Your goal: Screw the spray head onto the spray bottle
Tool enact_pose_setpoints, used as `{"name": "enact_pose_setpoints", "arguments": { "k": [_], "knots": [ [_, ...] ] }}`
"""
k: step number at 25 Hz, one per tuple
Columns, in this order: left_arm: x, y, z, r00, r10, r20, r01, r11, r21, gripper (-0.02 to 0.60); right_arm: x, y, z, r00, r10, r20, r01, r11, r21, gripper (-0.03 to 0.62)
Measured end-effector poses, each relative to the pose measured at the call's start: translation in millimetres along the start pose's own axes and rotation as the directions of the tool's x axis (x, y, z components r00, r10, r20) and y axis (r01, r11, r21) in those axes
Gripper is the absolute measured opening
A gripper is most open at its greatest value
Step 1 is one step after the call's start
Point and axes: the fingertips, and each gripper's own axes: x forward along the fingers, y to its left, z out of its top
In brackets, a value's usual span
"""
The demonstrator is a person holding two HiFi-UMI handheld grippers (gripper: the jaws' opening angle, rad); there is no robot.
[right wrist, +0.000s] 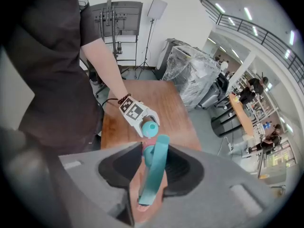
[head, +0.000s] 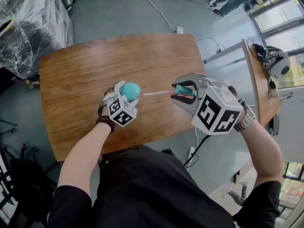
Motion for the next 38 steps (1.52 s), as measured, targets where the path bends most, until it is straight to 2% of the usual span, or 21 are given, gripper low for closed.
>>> {"name": "enact_pose_setpoints", "arguments": {
  "k": [6, 15, 28, 38],
  "knots": [
    [-17, -4, -11, 0.995, -0.021, -0.098, 0.031, 0.995, 0.095, 0.431, 6, -1, 15, 1.000, -0.028, 0.010, 0.029, 0.999, -0.019, 0.124],
    [-44, -19, -8, 0.980, -0.066, -0.187, 0.095, 0.983, 0.155, 0.428, 31, 14, 24, 0.998, -0.051, -0.037, 0.047, 0.995, -0.092, 0.123],
    [-76, -35, 22, 0.977, -0.084, -0.196, 0.132, 0.961, 0.245, 0.426, 72, 47, 38, 0.999, -0.016, -0.050, 0.009, 0.990, -0.140, 0.124],
    [-88, -36, 25, 0.979, -0.086, -0.185, 0.134, 0.955, 0.264, 0.426, 81, 55, 46, 0.998, -0.018, -0.065, 0.007, 0.986, -0.169, 0.123]
  ]
}}
